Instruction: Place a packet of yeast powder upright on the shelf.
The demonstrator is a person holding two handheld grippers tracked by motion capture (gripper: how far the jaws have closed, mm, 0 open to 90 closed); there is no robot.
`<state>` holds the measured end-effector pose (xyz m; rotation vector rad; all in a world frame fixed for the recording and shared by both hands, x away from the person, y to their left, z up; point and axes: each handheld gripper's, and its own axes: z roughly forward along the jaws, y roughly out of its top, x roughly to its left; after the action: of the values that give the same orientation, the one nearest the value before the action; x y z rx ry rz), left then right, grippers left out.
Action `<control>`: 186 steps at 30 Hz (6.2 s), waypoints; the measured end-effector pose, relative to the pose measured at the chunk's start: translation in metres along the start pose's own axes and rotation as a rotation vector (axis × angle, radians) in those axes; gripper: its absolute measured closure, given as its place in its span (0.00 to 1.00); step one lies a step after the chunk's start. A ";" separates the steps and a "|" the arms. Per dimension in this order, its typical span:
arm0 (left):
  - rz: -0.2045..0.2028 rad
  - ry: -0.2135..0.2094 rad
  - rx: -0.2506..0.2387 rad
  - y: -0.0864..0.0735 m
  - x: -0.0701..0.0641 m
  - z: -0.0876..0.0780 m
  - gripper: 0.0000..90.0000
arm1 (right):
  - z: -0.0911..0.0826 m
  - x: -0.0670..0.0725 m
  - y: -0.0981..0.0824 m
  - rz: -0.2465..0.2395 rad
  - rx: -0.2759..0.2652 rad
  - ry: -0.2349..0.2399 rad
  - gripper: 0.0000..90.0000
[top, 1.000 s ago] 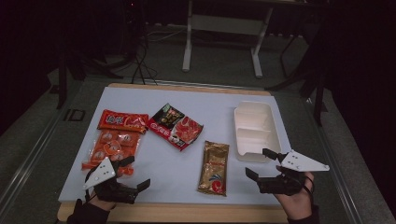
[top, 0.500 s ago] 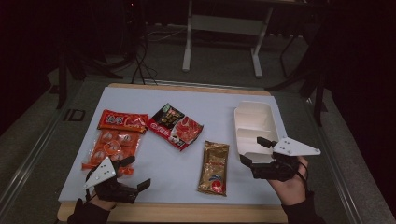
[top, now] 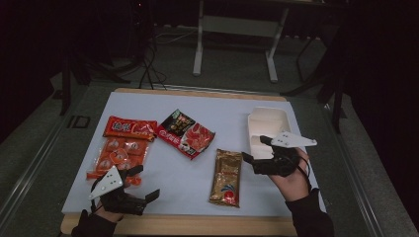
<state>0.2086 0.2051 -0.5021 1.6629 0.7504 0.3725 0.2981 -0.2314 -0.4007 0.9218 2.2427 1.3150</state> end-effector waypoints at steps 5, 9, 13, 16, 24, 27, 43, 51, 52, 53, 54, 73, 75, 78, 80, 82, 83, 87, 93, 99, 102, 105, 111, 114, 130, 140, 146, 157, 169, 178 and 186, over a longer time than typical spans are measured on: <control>0.000 -0.001 0.002 0.000 0.000 0.001 0.01 | 0.017 -0.005 0.001 0.030 0.019 0.002 0.17; 0.002 -0.004 0.005 0.000 0.000 0.001 0.01 | 0.031 -0.010 0.000 0.060 0.043 -0.005 0.17; 0.001 -0.003 0.006 0.000 0.000 0.001 0.01 | 0.043 -0.013 -0.002 0.075 0.068 -0.008 0.17; -0.001 -0.004 0.007 -0.001 0.000 0.001 0.01 | 0.053 -0.017 -0.004 0.089 0.081 -0.016 0.18; 0.003 -0.006 0.012 -0.001 0.001 0.002 0.01 | 0.072 -0.023 -0.010 0.140 0.154 -0.002 0.21; 0.001 -0.007 0.015 -0.001 0.001 0.003 0.01 | 0.082 -0.021 -0.012 0.149 0.197 -0.002 0.21; 0.001 -0.014 0.019 -0.002 0.001 0.003 0.01 | 0.139 -0.008 -0.022 0.164 0.389 0.006 0.26; 0.000 -0.015 0.022 -0.002 0.001 0.003 0.01 | 0.158 0.000 -0.026 0.099 0.452 -0.034 0.26; 0.000 -0.015 0.022 -0.002 0.001 0.003 0.01 | 0.161 -0.001 -0.027 0.079 0.466 -0.060 0.26; 0.002 -0.017 0.022 -0.002 0.001 0.003 0.01 | 0.164 -0.004 -0.029 0.102 0.489 -0.063 0.25; 0.002 -0.018 0.022 -0.002 0.001 0.004 0.01 | 0.166 -0.004 -0.031 0.107 0.497 -0.069 0.25; 0.000 -0.012 0.034 -0.003 0.001 0.005 0.01 | 0.169 -0.002 -0.040 0.017 0.572 -0.036 0.74; 0.000 -0.011 0.034 -0.003 0.001 0.005 0.01 | 0.169 -0.002 -0.040 0.014 0.574 -0.031 0.78; 0.001 -0.012 0.036 -0.003 0.001 0.005 0.01 | 0.169 0.000 -0.041 -0.009 0.563 -0.023 0.92; 0.001 -0.011 0.035 -0.003 0.001 0.005 0.01 | 0.169 0.001 -0.041 -0.030 0.555 -0.018 0.96; -0.001 -0.012 0.032 -0.003 0.001 0.005 0.01 | 0.168 -0.001 -0.041 -0.020 0.546 -0.005 0.98; -0.001 -0.012 0.031 -0.002 0.002 0.005 0.01 | 0.167 -0.002 -0.041 -0.019 0.538 0.007 0.98; -0.006 -0.011 0.029 -0.002 0.002 0.004 0.01 | 0.161 -0.005 -0.037 -0.005 0.508 0.034 0.99; -0.004 -0.011 0.032 -0.003 0.002 0.005 0.01 | 0.140 -0.007 -0.017 -0.011 0.422 0.079 1.00; -0.009 -0.008 0.031 -0.003 0.002 0.005 0.01 | 0.126 -0.006 -0.008 -0.020 0.386 0.107 1.00; -0.009 -0.008 0.031 -0.003 0.002 0.005 0.01 | 0.118 -0.006 -0.003 -0.013 0.356 0.114 1.00; -0.009 -0.008 0.032 -0.003 0.002 0.005 0.01 | 0.113 -0.007 0.000 -0.014 0.343 0.118 1.00; -0.010 -0.008 0.035 -0.003 0.002 0.006 0.01 | 0.102 -0.005 0.012 -0.022 0.295 0.120 1.00; -0.010 -0.008 0.034 -0.003 0.002 0.006 0.01 | 0.096 -0.002 0.020 -0.035 0.262 0.117 1.00; -0.010 -0.009 0.034 -0.003 0.002 0.005 0.01 | 0.076 -0.004 0.057 -0.056 0.143 0.104 1.00; -0.010 -0.014 0.036 -0.003 0.001 0.006 0.01 | 0.065 -0.015 0.074 -0.056 0.101 0.099 1.00; -0.011 -0.012 0.035 -0.003 0.001 0.005 0.01 | 0.058 -0.025 0.088 -0.073 0.077 0.082 1.00; -0.012 -0.011 0.035 -0.004 0.002 0.005 0.01 | 0.042 -0.052 0.105 -0.107 0.004 0.032 1.00; -0.012 -0.010 0.035 -0.004 0.002 0.005 0.01 | 0.033 -0.084 0.110 -0.133 -0.022 -0.065 1.00; -0.017 -0.004 0.037 -0.005 0.002 0.003 0.01 | 0.036 -0.106 0.109 -0.146 -0.020 -0.142 1.00; -0.018 -0.002 0.039 -0.006 0.000 0.000 0.01 | 0.032 -0.128 0.109 -0.110 -0.016 -0.214 1.00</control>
<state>0.2073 0.2054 -0.5081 1.6917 0.7742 0.3454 0.4469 -0.2637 -0.3223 0.8757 2.0848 1.1282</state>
